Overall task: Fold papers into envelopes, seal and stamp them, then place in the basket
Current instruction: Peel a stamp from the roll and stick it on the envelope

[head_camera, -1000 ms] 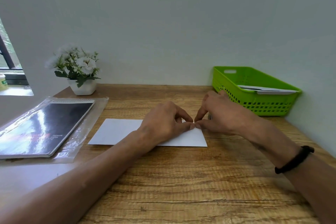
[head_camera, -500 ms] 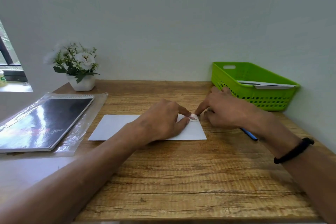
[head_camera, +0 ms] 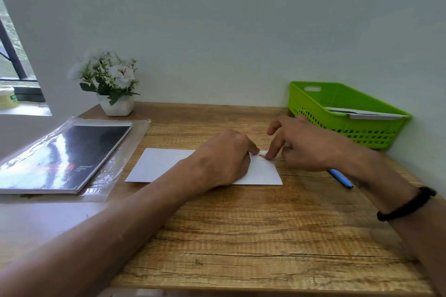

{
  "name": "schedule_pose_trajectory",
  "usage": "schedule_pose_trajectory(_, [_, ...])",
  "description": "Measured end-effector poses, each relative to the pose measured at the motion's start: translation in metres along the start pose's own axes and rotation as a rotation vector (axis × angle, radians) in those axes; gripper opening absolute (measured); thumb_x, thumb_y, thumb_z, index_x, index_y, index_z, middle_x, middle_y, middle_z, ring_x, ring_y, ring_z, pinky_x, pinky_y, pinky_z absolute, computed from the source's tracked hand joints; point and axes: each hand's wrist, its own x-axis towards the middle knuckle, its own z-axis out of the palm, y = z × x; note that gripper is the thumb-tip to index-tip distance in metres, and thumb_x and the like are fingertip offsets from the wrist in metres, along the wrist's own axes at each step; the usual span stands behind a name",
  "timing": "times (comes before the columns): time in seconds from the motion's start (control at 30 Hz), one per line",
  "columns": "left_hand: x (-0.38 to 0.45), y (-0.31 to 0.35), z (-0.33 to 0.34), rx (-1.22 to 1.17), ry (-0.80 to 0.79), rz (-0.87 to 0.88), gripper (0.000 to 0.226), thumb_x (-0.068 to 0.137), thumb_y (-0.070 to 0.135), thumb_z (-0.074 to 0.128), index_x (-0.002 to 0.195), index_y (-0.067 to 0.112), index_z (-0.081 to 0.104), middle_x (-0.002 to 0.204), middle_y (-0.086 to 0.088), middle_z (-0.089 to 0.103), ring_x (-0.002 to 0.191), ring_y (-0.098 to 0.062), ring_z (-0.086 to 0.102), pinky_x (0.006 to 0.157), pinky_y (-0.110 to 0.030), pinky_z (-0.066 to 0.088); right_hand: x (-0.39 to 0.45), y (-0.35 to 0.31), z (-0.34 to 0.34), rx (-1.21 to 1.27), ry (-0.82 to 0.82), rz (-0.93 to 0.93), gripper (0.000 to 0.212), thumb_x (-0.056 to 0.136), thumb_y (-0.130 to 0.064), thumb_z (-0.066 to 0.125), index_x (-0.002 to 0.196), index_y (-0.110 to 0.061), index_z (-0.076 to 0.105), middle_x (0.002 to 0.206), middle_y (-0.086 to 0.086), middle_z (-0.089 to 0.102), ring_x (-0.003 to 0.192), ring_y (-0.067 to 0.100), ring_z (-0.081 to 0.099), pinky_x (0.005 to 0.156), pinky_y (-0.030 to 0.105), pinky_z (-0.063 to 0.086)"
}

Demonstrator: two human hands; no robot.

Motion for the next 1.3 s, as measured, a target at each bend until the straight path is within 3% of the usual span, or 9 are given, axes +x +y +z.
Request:
schedule_pose_trajectory(0.17, [0.000, -0.001, 0.000, -0.015, 0.007, 0.011, 0.043, 0.101, 0.015, 0.047, 0.138, 0.020, 0.068, 0.136, -0.005, 0.070, 0.122, -0.024, 0.065, 0.107, -0.040, 0.051, -0.001, -0.006, 0.000, 0.066, 0.081, -0.008, 0.038, 0.092, -0.006, 0.058, 0.097, -0.035, 0.082, 0.145, -0.012, 0.049, 0.135, 0.019, 0.036, 0.111, 0.028, 0.034])
schedule_pose_trajectory(0.27, [-0.001, -0.005, -0.002, -0.064, 0.015, 0.010, 0.042, 0.100, 0.017, 0.048, 0.136, 0.024, 0.070, 0.133, 0.001, 0.072, 0.115, -0.019, 0.067, 0.101, -0.033, 0.051, 0.002, -0.008, 0.005, 0.076, 0.143, 0.010, 0.049, 0.091, 0.001, 0.053, 0.106, -0.037, 0.080, 0.145, -0.011, 0.049, 0.135, 0.020, 0.036, 0.105, 0.020, 0.028])
schedule_pose_trajectory(0.4, [-0.002, -0.007, -0.006, -0.112, 0.019, 0.000, 0.039, 0.102, 0.018, 0.050, 0.135, 0.027, 0.071, 0.119, 0.003, 0.076, 0.090, -0.009, 0.059, 0.085, -0.025, 0.045, 0.004, -0.009, 0.010, 0.060, 0.087, -0.010, 0.052, 0.092, 0.002, 0.053, 0.112, -0.039, 0.078, 0.151, -0.010, 0.043, 0.137, 0.020, 0.032, 0.115, 0.031, 0.034])
schedule_pose_trajectory(0.57, [-0.003, -0.005, -0.009, -0.131, 0.013, -0.005, 0.038, 0.103, 0.019, 0.052, 0.137, 0.024, 0.069, 0.121, 0.000, 0.076, 0.086, -0.002, 0.052, 0.077, -0.015, 0.032, 0.003, -0.010, 0.006, 0.110, 0.083, -0.040, 0.045, 0.091, 0.000, 0.056, 0.085, -0.037, 0.081, 0.140, -0.014, 0.049, 0.132, 0.016, 0.038, 0.108, 0.026, 0.035])
schedule_pose_trajectory(0.7, [-0.001, -0.007, -0.009, -0.145, 0.011, -0.021, 0.036, 0.105, 0.023, 0.054, 0.139, 0.023, 0.067, 0.091, 0.010, 0.070, 0.061, 0.003, 0.049, 0.077, -0.013, 0.039, 0.007, -0.007, 0.010, 0.104, 0.209, 0.012, 0.045, 0.088, 0.004, 0.058, 0.091, -0.035, 0.080, 0.133, -0.008, 0.050, 0.132, 0.020, 0.038, 0.100, 0.020, 0.032])
schedule_pose_trajectory(0.77, [0.000, -0.009, -0.007, -0.140, 0.018, -0.034, 0.036, 0.105, 0.027, 0.055, 0.140, 0.022, 0.066, 0.081, 0.009, 0.062, 0.064, 0.004, 0.047, 0.079, -0.018, 0.038, 0.009, -0.005, 0.014, 0.053, 0.210, 0.028, 0.051, 0.089, 0.004, 0.056, 0.106, -0.038, 0.080, 0.144, -0.005, 0.047, 0.136, 0.024, 0.034, 0.110, 0.029, 0.036])
schedule_pose_trajectory(0.9, [-0.001, -0.008, -0.008, -0.135, -0.003, -0.052, 0.036, 0.105, 0.028, 0.056, 0.138, 0.019, 0.067, 0.104, -0.002, 0.074, 0.065, 0.004, 0.046, 0.070, -0.014, 0.028, 0.010, -0.007, 0.018, 0.016, 0.131, 0.030, 0.057, 0.090, 0.003, 0.054, 0.117, -0.042, 0.076, 0.153, -0.003, 0.039, 0.140, 0.027, 0.031, 0.109, 0.032, 0.039])
schedule_pose_trajectory(1.1, [-0.002, -0.007, -0.010, -0.148, -0.009, -0.065, 0.036, 0.105, 0.029, 0.056, 0.139, 0.022, 0.067, 0.086, 0.010, 0.060, 0.067, 0.004, 0.048, 0.068, -0.012, 0.031, 0.011, -0.004, 0.017, -0.039, 0.136, 0.109, 0.046, 0.091, -0.005, 0.062, 0.115, -0.041, 0.077, 0.149, -0.001, 0.043, 0.136, 0.031, 0.033, 0.113, 0.046, 0.041])
schedule_pose_trajectory(1.3, [0.001, -0.007, -0.010, -0.156, -0.023, -0.072, 0.037, 0.105, 0.029, 0.056, 0.140, 0.021, 0.065, 0.074, 0.018, 0.048, 0.066, 0.002, 0.048, 0.068, -0.010, 0.032, 0.010, -0.004, 0.016, -0.011, 0.236, 0.065, 0.038, 0.088, -0.002, 0.063, 0.104, -0.031, 0.082, 0.144, -0.003, 0.048, 0.135, 0.026, 0.034, 0.112, 0.037, 0.040])
